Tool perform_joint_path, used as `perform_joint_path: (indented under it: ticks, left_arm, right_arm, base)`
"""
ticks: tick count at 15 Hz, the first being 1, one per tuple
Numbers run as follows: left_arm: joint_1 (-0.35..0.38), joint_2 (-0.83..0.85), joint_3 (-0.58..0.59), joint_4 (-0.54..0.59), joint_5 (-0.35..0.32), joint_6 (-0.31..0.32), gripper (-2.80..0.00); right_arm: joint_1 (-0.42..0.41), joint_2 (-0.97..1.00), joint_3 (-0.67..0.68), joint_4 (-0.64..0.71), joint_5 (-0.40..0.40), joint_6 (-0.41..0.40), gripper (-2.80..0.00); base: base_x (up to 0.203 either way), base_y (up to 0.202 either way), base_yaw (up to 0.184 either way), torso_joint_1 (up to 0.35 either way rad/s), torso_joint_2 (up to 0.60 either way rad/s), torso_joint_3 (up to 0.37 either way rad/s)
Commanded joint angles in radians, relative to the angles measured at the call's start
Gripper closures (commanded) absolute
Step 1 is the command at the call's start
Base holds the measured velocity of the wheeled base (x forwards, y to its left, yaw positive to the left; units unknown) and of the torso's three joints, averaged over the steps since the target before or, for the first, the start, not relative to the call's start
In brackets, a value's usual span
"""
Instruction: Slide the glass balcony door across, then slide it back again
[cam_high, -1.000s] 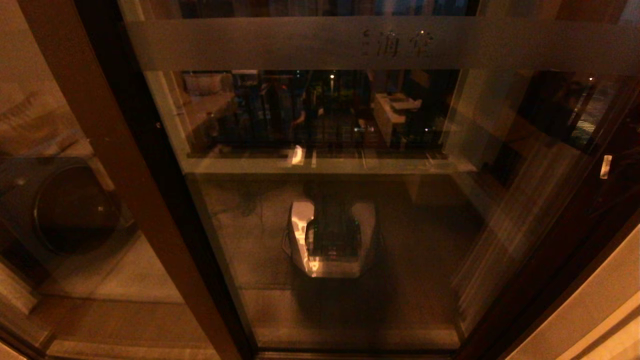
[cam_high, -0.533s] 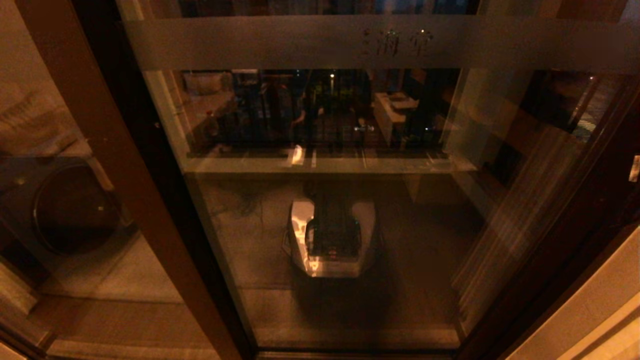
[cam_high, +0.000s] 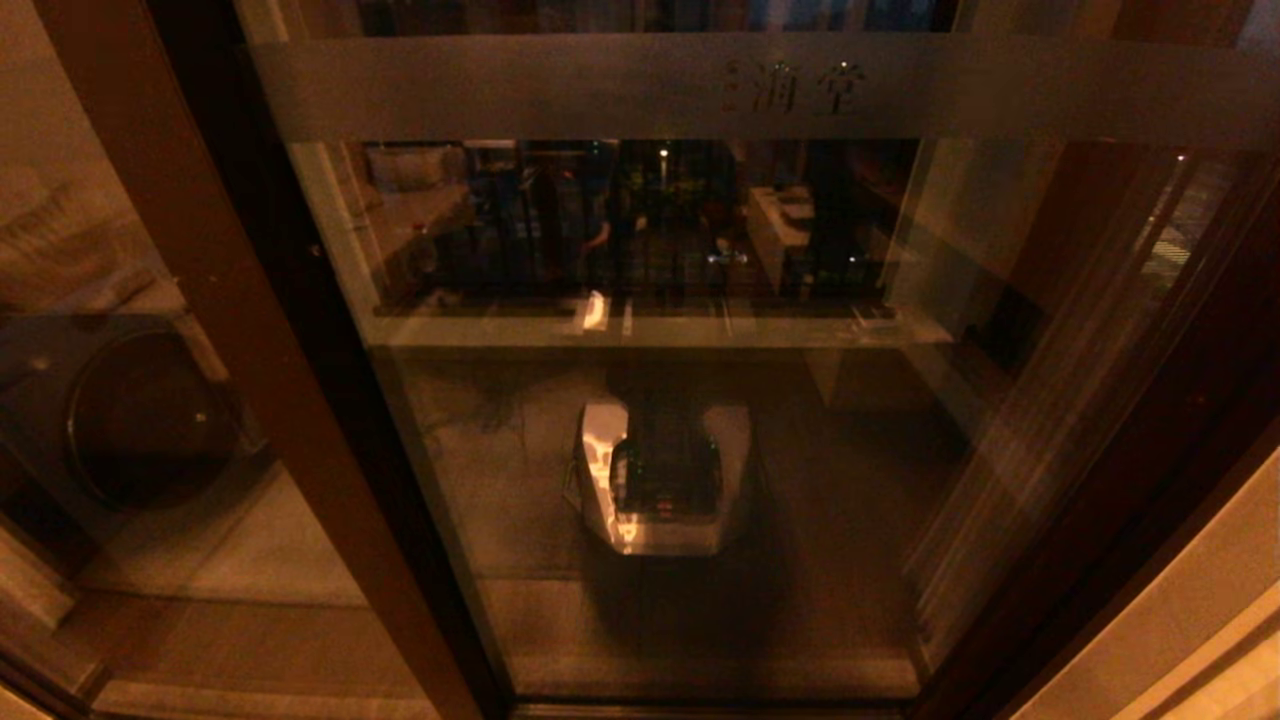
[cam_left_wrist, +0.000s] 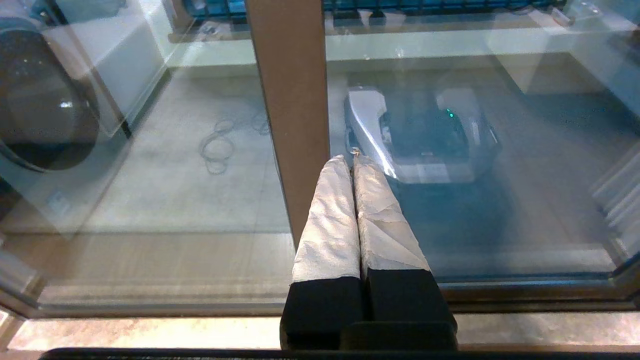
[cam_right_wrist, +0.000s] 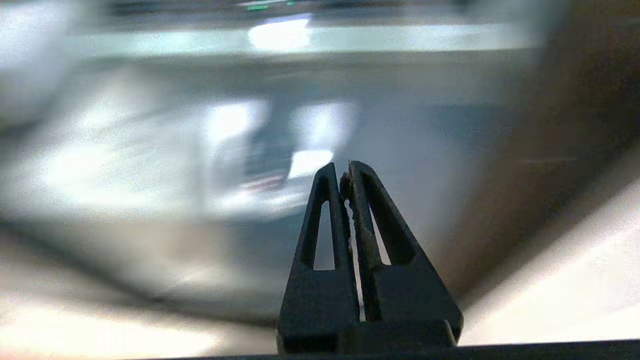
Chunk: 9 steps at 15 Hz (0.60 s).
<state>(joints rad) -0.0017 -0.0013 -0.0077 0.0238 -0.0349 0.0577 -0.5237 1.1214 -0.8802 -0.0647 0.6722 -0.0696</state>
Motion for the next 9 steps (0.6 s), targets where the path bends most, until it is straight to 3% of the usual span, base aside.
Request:
perform_joint_path:
  ticks: [1,2,4,7,9]
  left_arm:
    - [0.0,0.001,0.0,0.001,0.0,0.001,0.0]
    - [0.0,0.001,0.0,-0.001,0.0,0.001,0.0]
    - [0.0,0.001,0.0,0.001,0.0,0.001,0.0]
    - [0.0,0.001,0.0,0.0,0.0,0.001,0.0]
    - [0.0,0.001,0.0,0.0,0.0,0.001,0.0]
  right_arm:
    - [-0.002,-0.194,-0.026,0.244,0.274,0.027,0.0]
    - [0.016,-0.237,-0.085,0.389,0.355,0.049,0.0]
    - [0.14,-0.294,-0.204,0.638,0.411,0.07,0.0]
    - [0.389,-0.416,-0.285,0.877,0.419,0.087,0.0]
    - [0.435,-0.556,-0.273,0.954,0.371,0.092,0.0]
  base:
    - [0.0,0.0,0.0,0.0,0.0,0.0]
    - [0.0,0.0,0.0,0.0,0.0,0.0]
    - [0.0,0.0,0.0,0.0,0.0,0.0]
    - [0.0,0.0,0.0,0.0,0.0,0.0]
    - [0.0,0.0,0.0,0.0,0.0,0.0]
